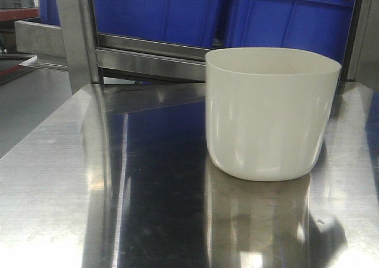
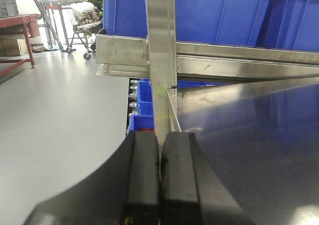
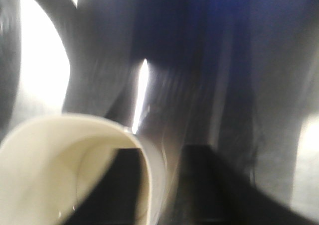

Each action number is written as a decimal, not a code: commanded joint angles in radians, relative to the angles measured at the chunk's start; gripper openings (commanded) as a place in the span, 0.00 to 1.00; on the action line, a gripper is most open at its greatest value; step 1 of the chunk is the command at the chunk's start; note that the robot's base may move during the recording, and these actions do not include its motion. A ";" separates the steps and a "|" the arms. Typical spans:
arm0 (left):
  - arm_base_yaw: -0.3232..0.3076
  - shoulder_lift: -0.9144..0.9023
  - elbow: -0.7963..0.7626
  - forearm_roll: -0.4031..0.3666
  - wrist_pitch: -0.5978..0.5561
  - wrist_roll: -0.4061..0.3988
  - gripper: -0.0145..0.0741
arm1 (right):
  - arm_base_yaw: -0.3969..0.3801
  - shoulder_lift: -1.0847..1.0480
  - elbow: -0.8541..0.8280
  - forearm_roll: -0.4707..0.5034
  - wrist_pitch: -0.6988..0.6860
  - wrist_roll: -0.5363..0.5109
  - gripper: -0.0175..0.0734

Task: Move white bin to right shelf second layer
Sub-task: 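Close the right gripper on the white bin's rim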

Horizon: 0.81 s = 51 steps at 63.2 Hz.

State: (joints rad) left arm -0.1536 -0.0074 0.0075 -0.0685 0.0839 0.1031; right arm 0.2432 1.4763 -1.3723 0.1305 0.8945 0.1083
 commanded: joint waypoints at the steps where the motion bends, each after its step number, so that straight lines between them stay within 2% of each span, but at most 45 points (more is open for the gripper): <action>1: -0.006 -0.014 0.037 -0.005 -0.084 -0.004 0.26 | 0.026 -0.007 -0.041 -0.017 -0.012 -0.010 0.84; 5: -0.006 -0.014 0.037 -0.005 -0.084 -0.004 0.26 | 0.039 0.006 -0.041 -0.031 -0.002 -0.010 0.88; 29: -0.006 -0.014 0.037 -0.005 -0.084 -0.004 0.26 | 0.063 0.074 -0.039 -0.035 0.091 -0.010 0.88; 51: -0.006 -0.014 0.037 -0.005 -0.084 -0.004 0.26 | 0.063 0.193 -0.038 -0.035 0.092 -0.010 0.88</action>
State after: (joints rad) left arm -0.1536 -0.0074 0.0075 -0.0685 0.0839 0.1031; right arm 0.3046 1.6829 -1.3752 0.0988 1.0107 0.1063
